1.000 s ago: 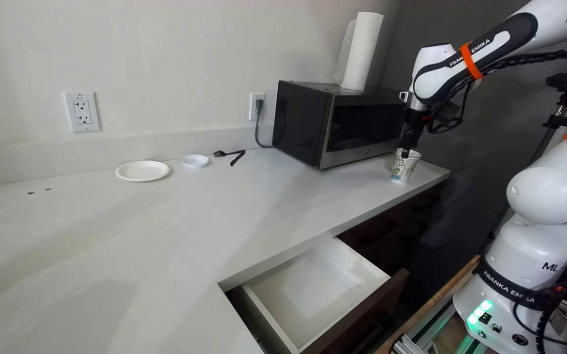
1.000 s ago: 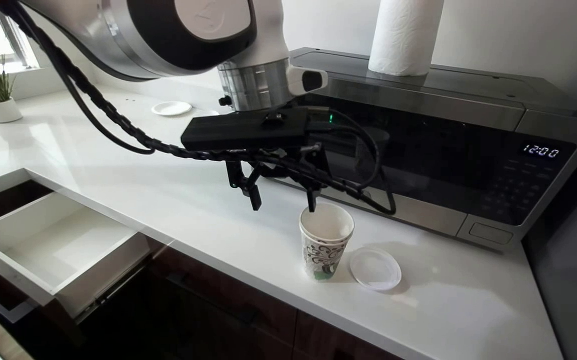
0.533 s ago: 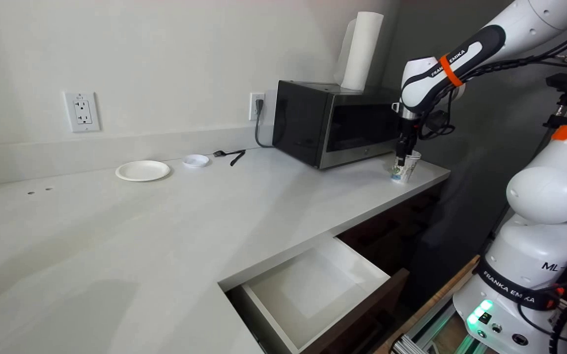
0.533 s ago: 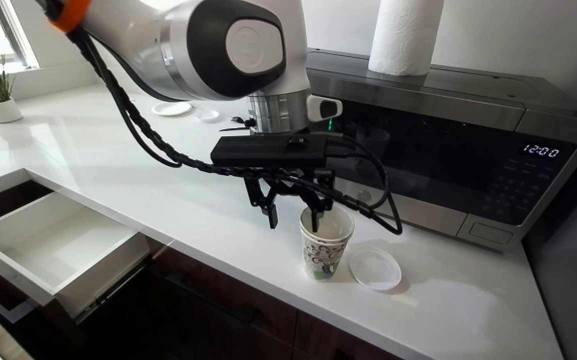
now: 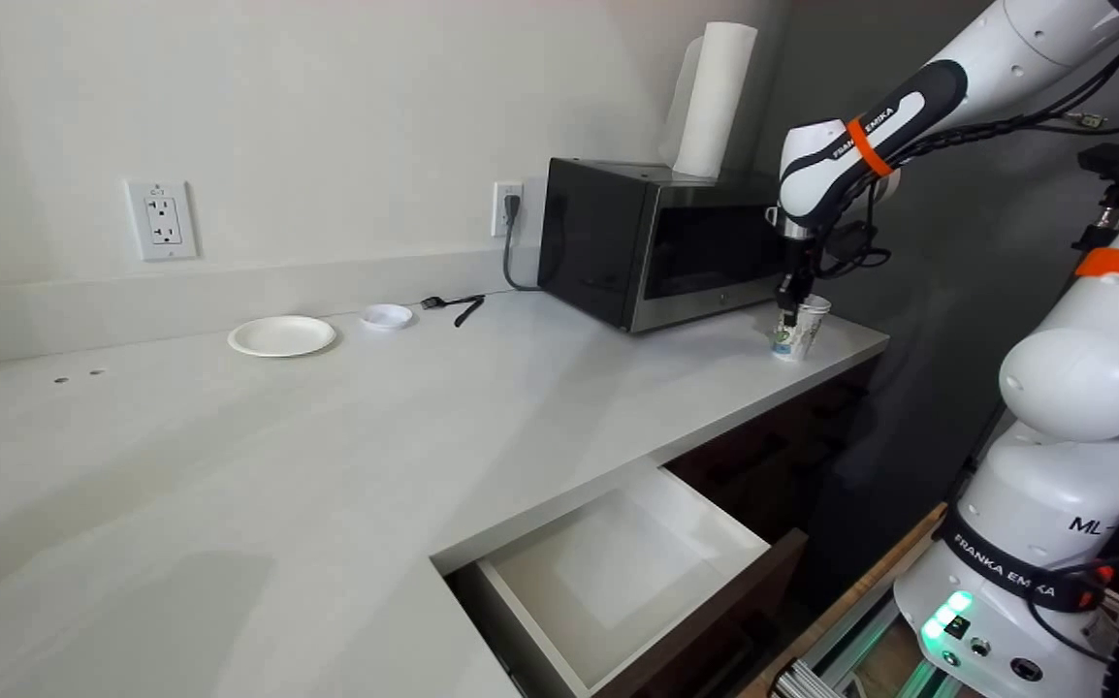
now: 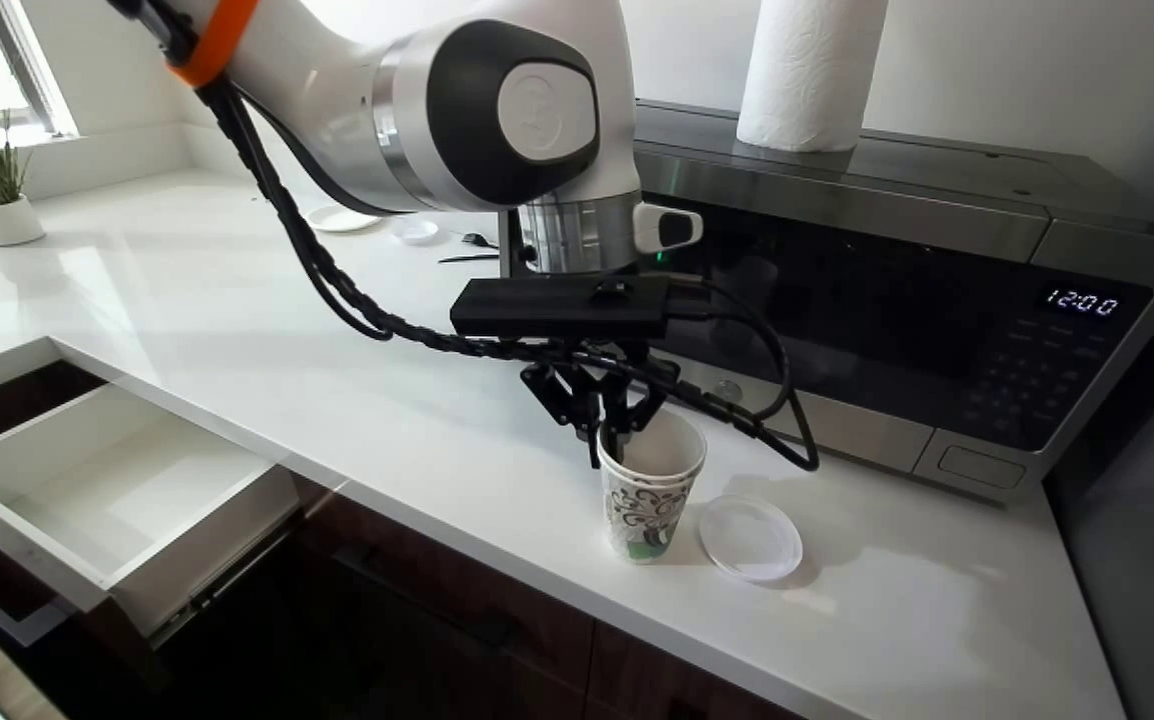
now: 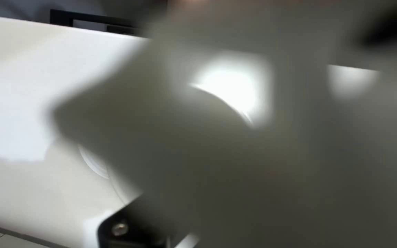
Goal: Put the cup in the drawer
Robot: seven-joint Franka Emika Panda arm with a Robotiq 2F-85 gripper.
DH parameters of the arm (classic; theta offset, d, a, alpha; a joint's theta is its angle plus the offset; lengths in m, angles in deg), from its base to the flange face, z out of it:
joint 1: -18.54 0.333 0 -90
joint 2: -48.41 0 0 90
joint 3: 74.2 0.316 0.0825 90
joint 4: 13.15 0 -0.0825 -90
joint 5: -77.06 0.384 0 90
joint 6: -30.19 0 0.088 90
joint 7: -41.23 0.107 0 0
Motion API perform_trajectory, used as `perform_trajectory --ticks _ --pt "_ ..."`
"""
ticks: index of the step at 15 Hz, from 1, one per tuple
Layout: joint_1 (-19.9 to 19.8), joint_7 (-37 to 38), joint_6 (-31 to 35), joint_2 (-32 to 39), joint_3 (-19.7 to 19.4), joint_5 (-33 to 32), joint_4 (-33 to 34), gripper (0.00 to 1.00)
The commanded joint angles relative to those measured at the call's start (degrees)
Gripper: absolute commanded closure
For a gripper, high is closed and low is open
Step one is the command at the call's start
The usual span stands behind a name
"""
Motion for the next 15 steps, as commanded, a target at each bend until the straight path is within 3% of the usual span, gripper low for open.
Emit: perform_trajectory --ticks 1,3,8,12,15 --pt "-0.83 4.15 -1.20 -2.28 0.60 -2.12 -1.41 1.00" --pt "-0.19 2.62 -6.44 -5.42 1.15 0.25 -3.02 0.99" --pt "4.75 -9.92 -14.17 -21.65 4.77 2.44 -15.18 0.99" --pt "11.98 -15.84 -22.50 -34.46 7.94 6.09 -20.32 0.99" --pt "18.70 -19.48 -30.04 -40.74 10.55 9.72 -19.56 0.99"
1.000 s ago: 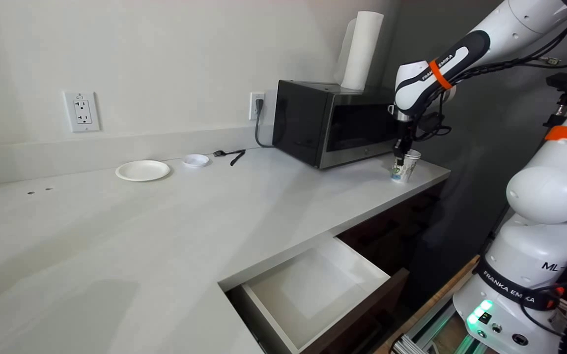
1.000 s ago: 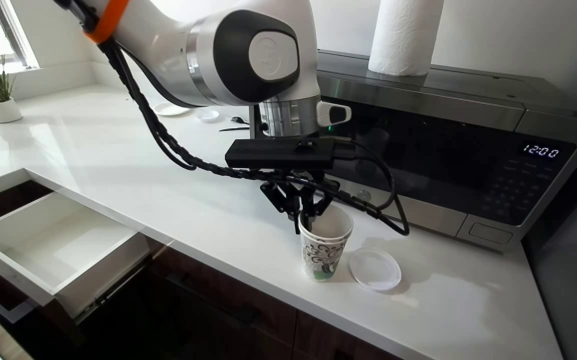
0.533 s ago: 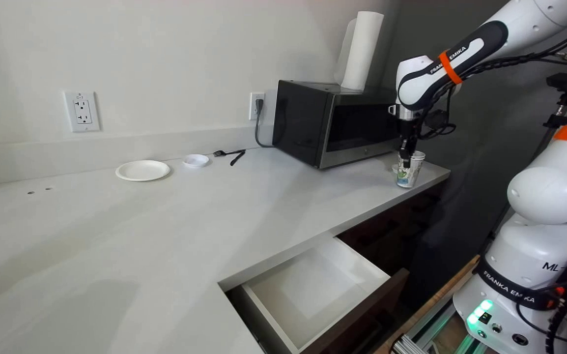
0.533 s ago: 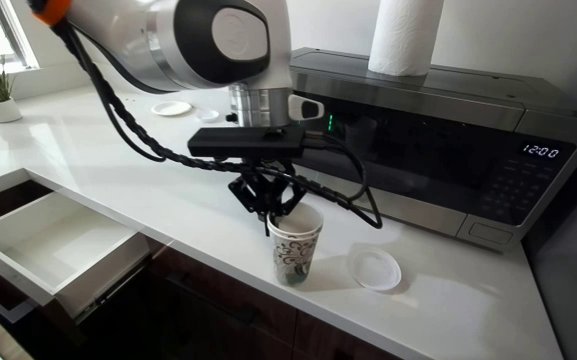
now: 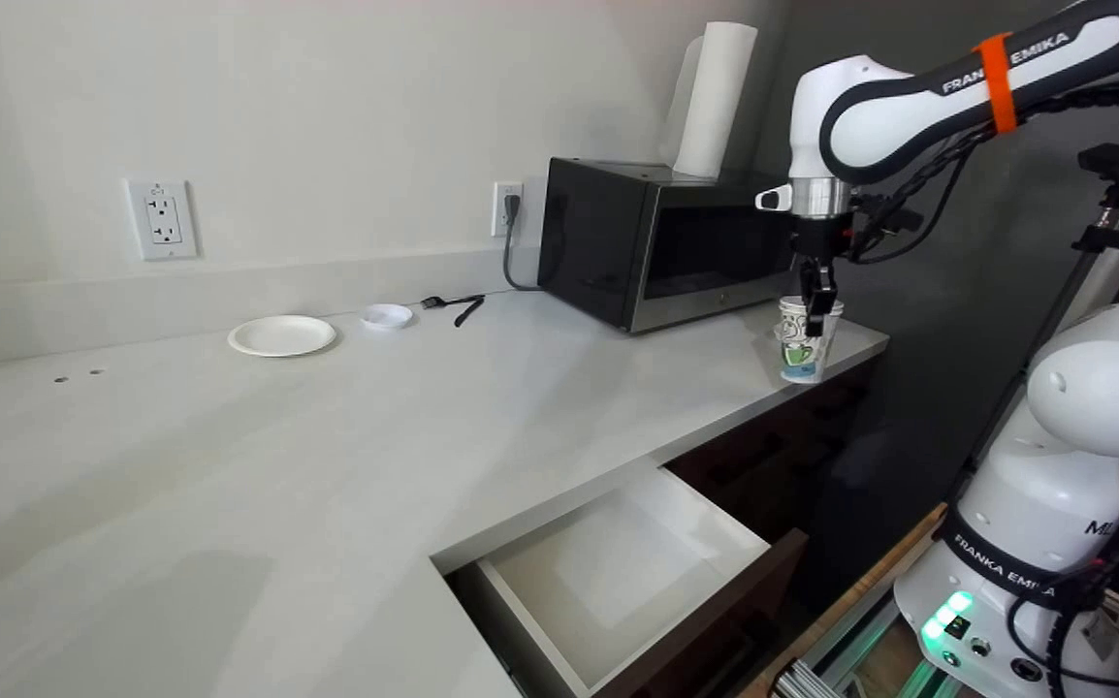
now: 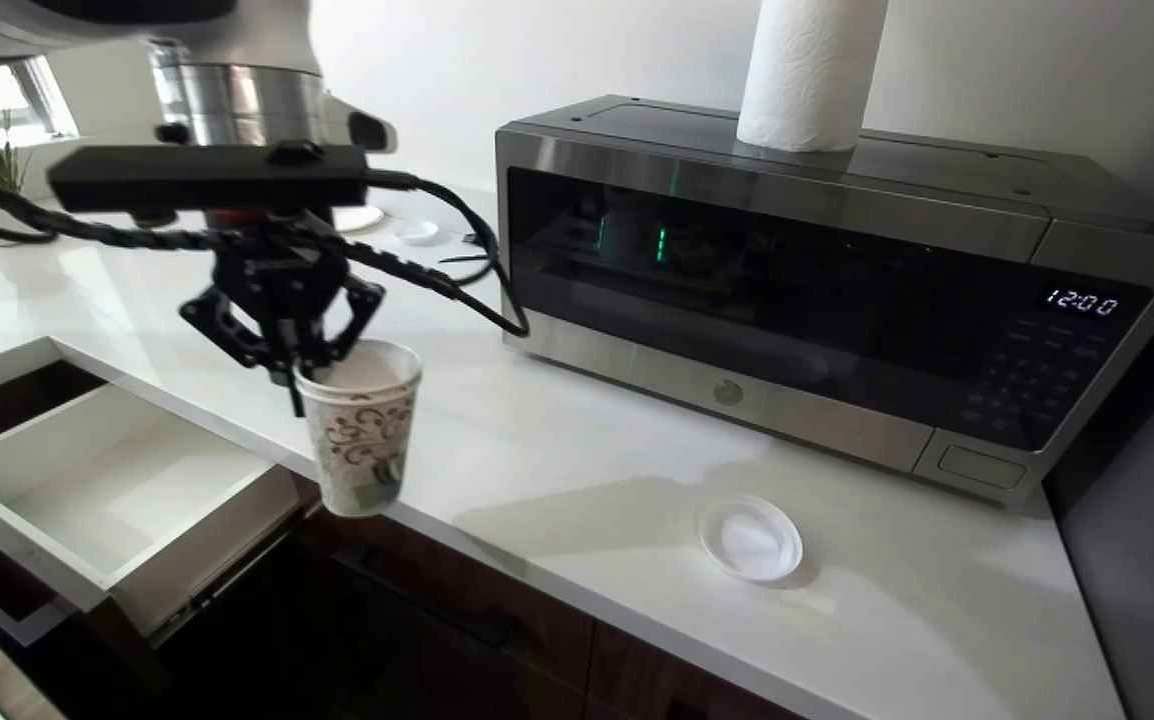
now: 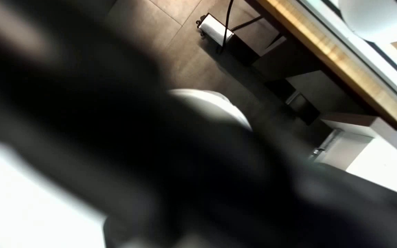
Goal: Put the cup in the drawer
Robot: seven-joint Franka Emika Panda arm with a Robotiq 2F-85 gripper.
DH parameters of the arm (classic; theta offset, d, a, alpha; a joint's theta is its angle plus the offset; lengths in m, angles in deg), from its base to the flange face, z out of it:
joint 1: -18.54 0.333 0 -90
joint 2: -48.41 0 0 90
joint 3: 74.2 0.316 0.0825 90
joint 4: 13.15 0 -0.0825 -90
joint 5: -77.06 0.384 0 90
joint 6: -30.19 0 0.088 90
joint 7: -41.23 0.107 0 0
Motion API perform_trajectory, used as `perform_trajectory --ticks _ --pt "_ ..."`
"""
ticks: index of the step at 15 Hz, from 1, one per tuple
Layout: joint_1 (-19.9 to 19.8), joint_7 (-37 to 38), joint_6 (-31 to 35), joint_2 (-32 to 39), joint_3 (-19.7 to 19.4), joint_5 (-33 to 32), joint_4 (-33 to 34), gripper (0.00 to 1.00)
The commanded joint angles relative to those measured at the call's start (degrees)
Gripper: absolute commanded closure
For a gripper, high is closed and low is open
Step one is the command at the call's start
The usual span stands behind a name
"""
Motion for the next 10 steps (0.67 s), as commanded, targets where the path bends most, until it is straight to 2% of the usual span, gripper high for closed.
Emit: perform_trajectory --ticks 1,3,4,6,10 --pt "3.01 -0.64 -2.61 -2.61 0.33 0.63 -0.10 0.96" --pt "5.92 -1.46 -5.19 -6.38 1.35 1.42 -0.16 0.96" --pt "6.18 -1.78 -5.34 -7.31 1.33 1.43 -0.34 0.96" --pt "11.19 -5.85 -4.40 -4.23 3.49 3.54 0.00 0.99" --pt "19.79 -7.65 0.36 -0.27 8.03 9.32 0.01 0.99"
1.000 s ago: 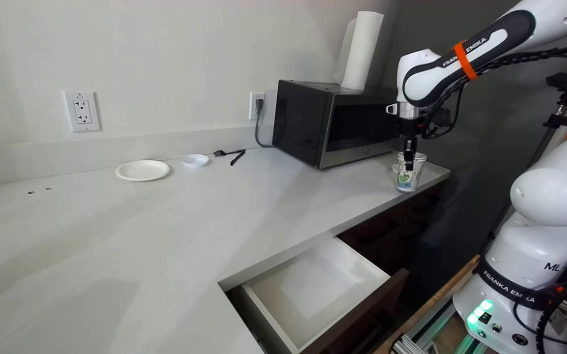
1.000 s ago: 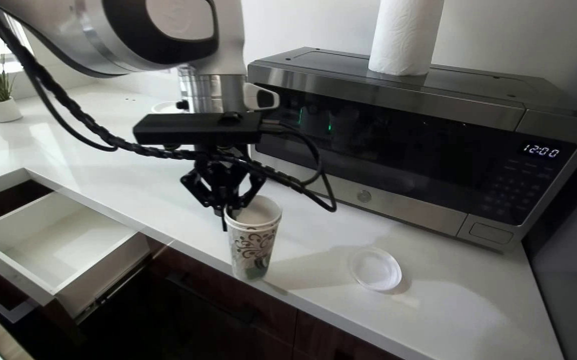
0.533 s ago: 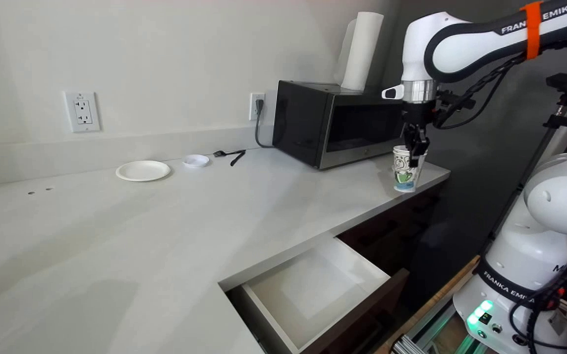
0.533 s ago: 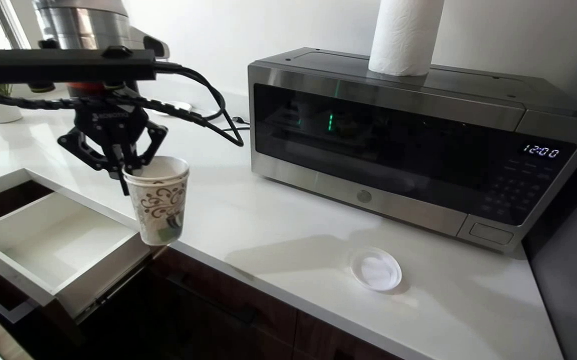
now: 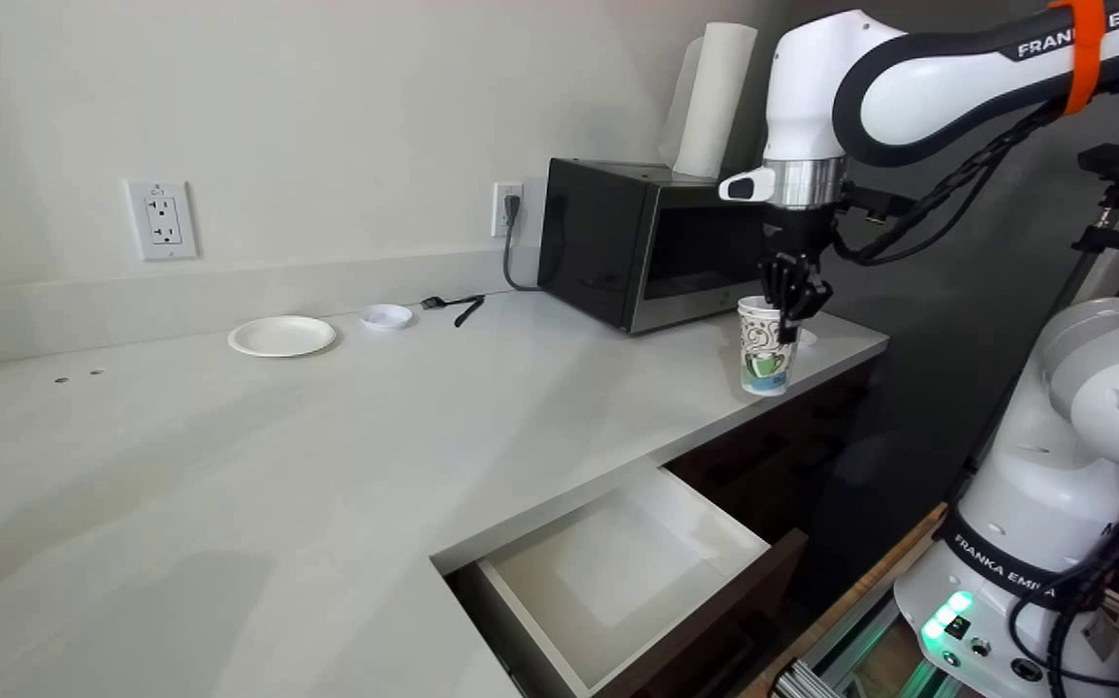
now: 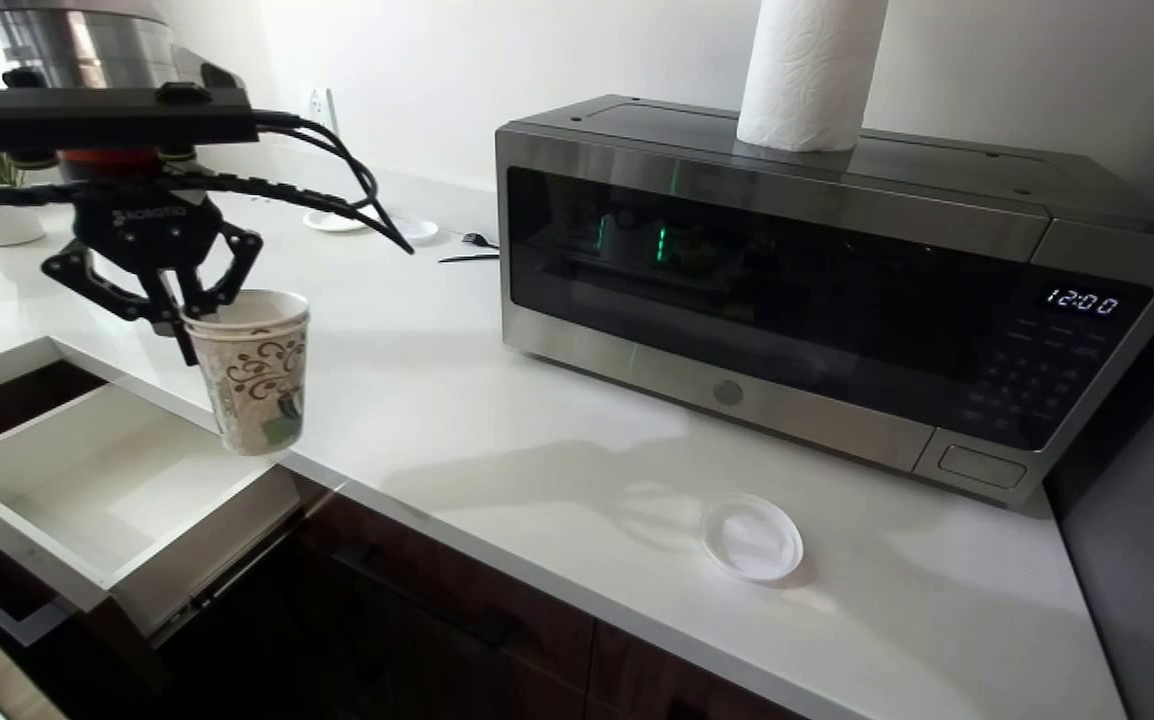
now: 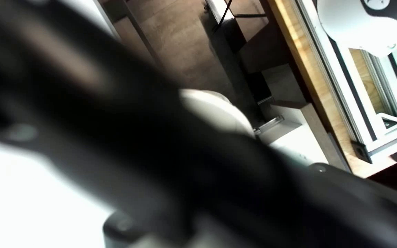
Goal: Put the cup in the drawer
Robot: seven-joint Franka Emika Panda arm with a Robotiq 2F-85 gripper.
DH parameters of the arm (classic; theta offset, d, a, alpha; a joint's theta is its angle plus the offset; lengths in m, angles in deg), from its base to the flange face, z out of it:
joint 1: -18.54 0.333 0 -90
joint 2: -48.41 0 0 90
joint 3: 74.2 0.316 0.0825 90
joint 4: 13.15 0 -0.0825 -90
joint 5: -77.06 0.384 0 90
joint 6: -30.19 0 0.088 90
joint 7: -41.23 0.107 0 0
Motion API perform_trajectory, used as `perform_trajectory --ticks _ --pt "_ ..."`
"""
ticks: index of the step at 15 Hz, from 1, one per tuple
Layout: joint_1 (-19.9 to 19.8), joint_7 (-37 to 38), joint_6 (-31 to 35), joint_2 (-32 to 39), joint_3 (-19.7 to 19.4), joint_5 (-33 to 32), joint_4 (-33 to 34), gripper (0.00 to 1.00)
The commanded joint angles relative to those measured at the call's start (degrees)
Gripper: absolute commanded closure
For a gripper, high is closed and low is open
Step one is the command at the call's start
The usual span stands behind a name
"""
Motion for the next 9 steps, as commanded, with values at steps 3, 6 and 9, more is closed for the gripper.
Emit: perform_trajectory --ticks 3,6,9 --pt "10.41 -5.43 8.40 8.10 4.67 6.13 1.52 0.99" --pt "14.26 -9.96 13.50 12.46 6.82 8.40 3.40 0.99" --pt "15.78 -18.88 16.10 13.22 5.99 9.36 4.02 0.99"
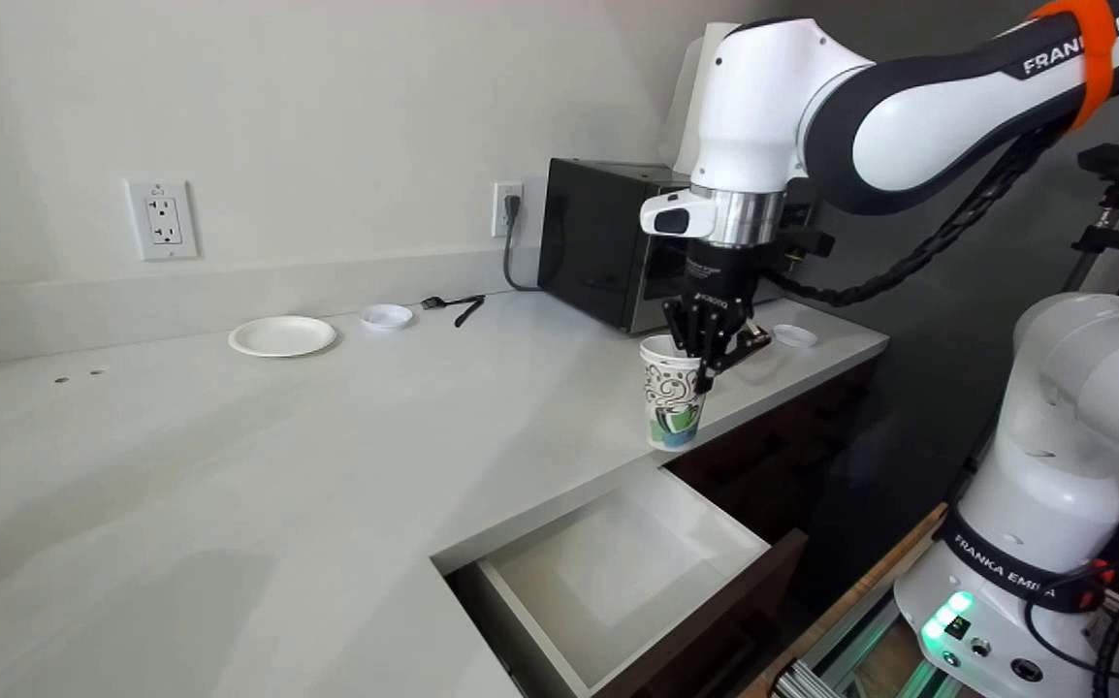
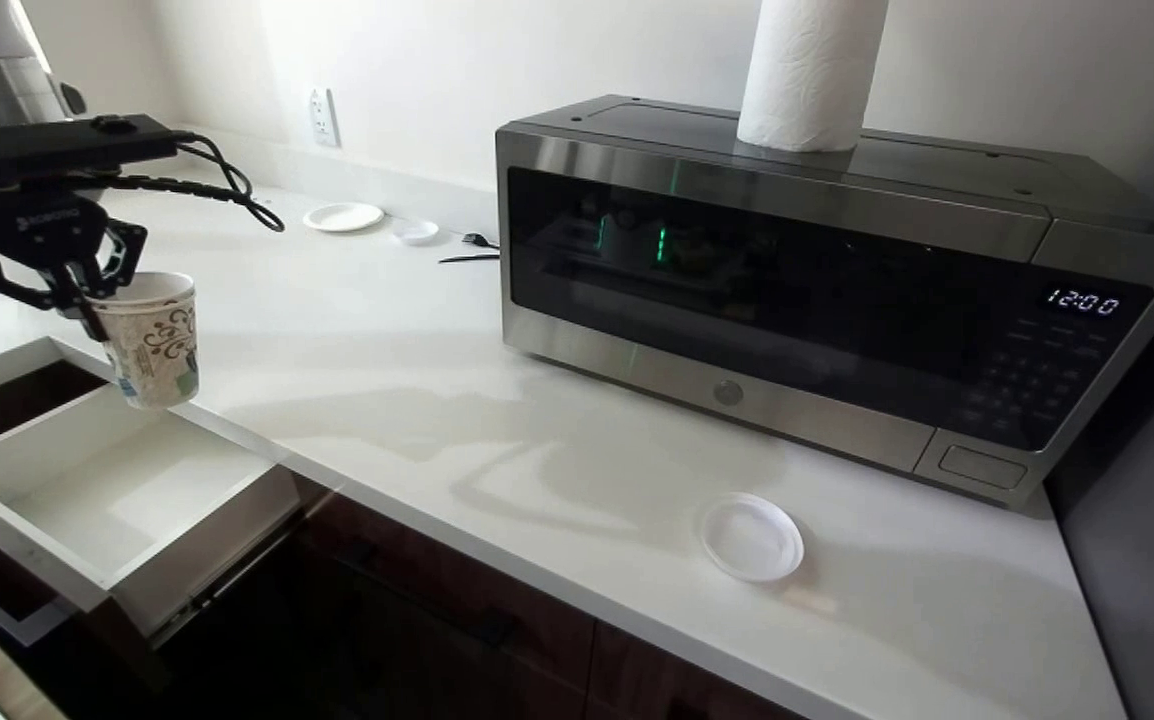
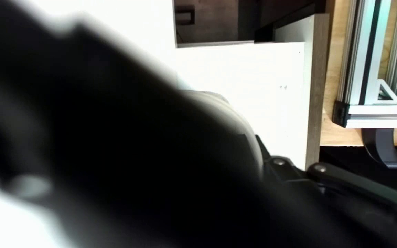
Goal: Put the cup in the drawer
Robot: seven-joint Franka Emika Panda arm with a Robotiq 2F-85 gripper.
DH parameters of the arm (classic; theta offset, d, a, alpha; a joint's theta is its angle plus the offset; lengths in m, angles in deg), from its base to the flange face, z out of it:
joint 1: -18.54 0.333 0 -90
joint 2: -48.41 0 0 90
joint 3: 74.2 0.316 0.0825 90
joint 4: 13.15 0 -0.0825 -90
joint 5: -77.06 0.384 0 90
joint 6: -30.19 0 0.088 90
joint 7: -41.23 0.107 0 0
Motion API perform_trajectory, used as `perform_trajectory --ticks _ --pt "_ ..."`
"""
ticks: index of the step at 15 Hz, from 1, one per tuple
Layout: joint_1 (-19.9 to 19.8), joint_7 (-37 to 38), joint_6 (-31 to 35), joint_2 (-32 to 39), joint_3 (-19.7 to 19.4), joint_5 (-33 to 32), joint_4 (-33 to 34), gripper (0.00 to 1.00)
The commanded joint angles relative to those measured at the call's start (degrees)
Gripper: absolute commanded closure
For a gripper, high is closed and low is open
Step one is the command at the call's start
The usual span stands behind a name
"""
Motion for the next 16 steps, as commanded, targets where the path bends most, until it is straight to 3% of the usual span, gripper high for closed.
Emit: perform_trajectory --ticks 1,4,6,12,16 --pt "-0.56 -2.94 0.63 0.78 1.17 0.87 0.64 0.96" --pt "-0.62 -7.08 0.86 1.51 0.73 1.09 1.44 0.96" --pt "1.58 -11.56 -0.58 5.68 1.45 1.89 3.59 0.99" --pt "4.75 -20.25 -5.77 11.35 5.76 3.96 5.15 0.99" --pt "4.68 -24.69 -9.44 15.88 8.64 1.73 7.36 0.99"
